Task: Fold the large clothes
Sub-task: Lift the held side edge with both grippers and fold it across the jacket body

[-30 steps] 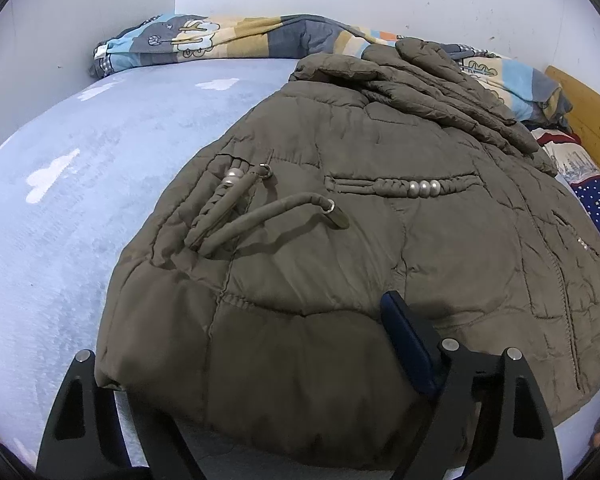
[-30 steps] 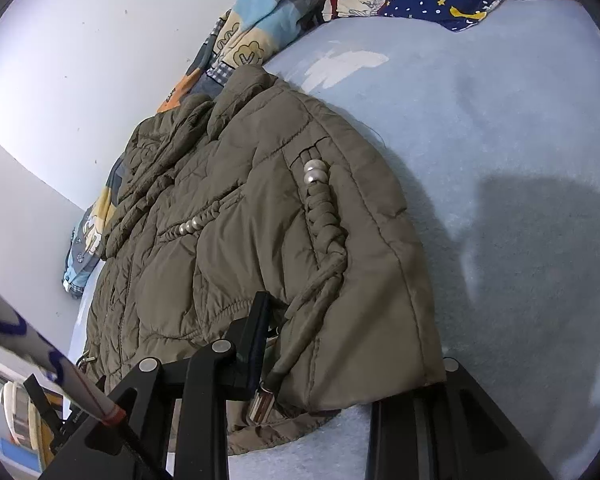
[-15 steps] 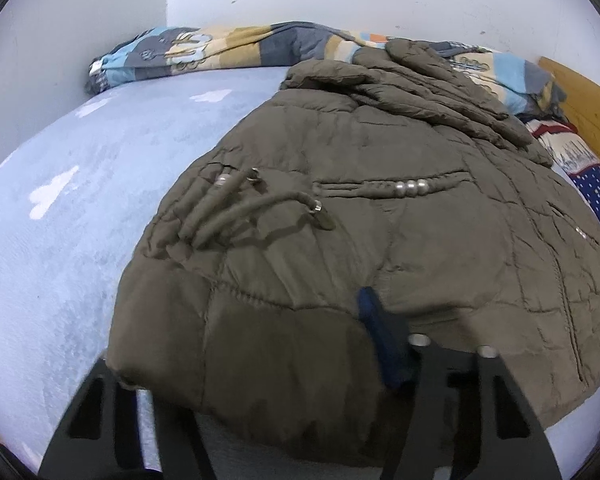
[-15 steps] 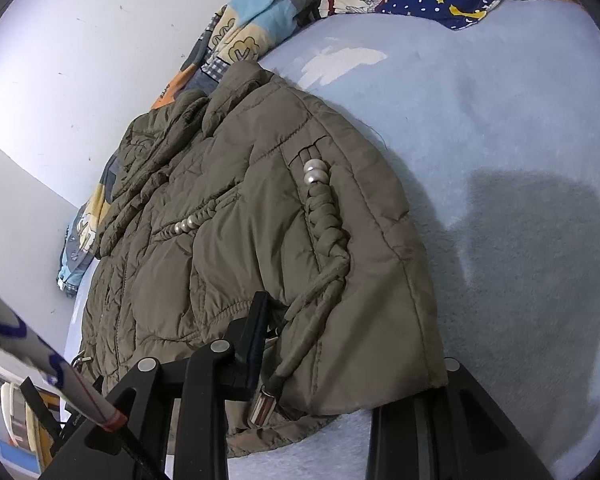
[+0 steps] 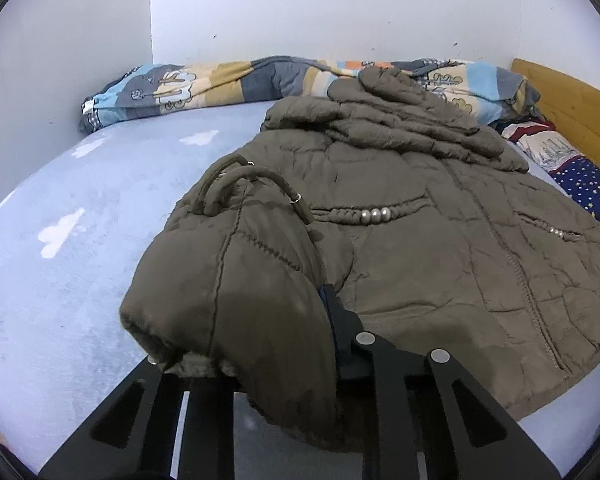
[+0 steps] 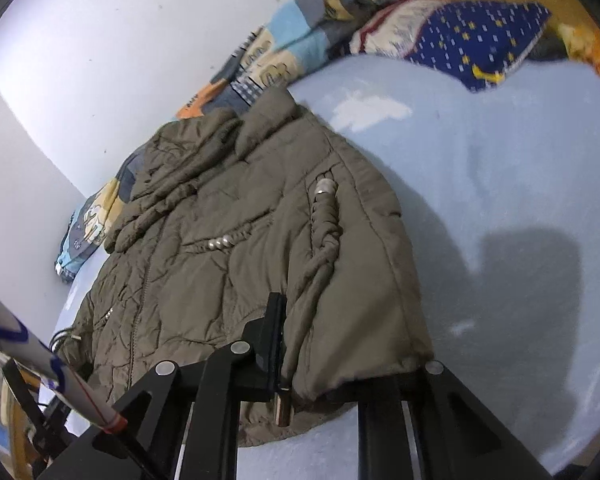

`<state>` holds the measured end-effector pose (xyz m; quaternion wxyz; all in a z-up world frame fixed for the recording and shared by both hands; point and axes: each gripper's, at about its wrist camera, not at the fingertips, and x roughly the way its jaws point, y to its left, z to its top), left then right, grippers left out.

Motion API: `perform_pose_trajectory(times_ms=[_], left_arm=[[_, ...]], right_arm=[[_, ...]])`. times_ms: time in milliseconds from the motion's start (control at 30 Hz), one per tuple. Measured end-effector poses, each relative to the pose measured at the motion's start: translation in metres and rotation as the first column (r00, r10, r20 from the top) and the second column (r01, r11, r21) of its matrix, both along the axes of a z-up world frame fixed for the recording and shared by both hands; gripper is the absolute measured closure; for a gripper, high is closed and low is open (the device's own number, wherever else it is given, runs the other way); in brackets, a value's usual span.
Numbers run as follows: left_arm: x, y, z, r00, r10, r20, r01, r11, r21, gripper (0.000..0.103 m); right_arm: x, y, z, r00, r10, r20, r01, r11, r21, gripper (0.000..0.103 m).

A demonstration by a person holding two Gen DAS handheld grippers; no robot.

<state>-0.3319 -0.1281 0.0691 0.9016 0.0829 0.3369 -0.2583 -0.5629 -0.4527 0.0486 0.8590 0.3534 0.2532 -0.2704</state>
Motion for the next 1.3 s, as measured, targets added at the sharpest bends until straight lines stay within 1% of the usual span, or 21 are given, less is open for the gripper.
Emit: perform_pose_trajectory(times_ms=[67,233,367,500,667,833,1000,1133,1300], left_arm=[[-0.005,0.003,0.005,1.000,-0.009,0.013,0.009,1.000,0.002,0.084],[-0.012,0.010,0.016,1.000,-0.013,0.028,0.014,1.000,-0.006,0.085],[-0.018,0.019,0.024,1.000,-0.010,0.017,0.010,1.000,-0.015,0.085],[-0.028,0.029,0.031,1.000,-0.019,0.020,0.019,0.999,-0.027,0.085],[-0.038,0.040,0.040,0.999,-0.031,0.037,0.032,0.999,-0.040,0.085],[-0.040,0.050,0.048,0.999,-0.036,0.038,0.038,0.998,-0.054,0.085],[-0.044,0.057,0.057,0.997,-0.045,0.058,0.048,0.997,-0.061,0.085],[-0.042,0.059,0.060,0.997,-0.041,0.065,0.046,0.997,-0.069,0.085],[-0.041,0.059,0.060,0.997,-0.040,0.065,0.045,0.996,-0.075,0.085]], right_arm=[[-0.005,0.003,0.007,1.000,0.000,0.011,0.000,1.000,-0.012,0.088],[-0.021,0.007,0.024,0.998,0.001,0.067,-0.001,1.000,-0.003,0.090],[-0.028,0.013,0.032,0.997,0.023,0.071,-0.022,1.000,-0.020,0.090],[-0.041,0.018,0.039,0.996,0.034,0.085,-0.033,0.999,-0.017,0.090],[-0.059,0.023,0.042,0.993,0.037,0.113,-0.037,0.999,-0.006,0.090],[-0.071,0.025,0.046,0.989,0.042,0.144,-0.043,0.999,0.001,0.090],[-0.083,0.026,0.053,0.983,0.056,0.176,-0.057,0.998,0.005,0.090],[-0.086,0.028,0.057,0.980,0.072,0.187,-0.074,0.997,0.001,0.090],[-0.087,0.026,0.055,0.977,0.074,0.198,-0.077,0.997,0.008,0.090]])
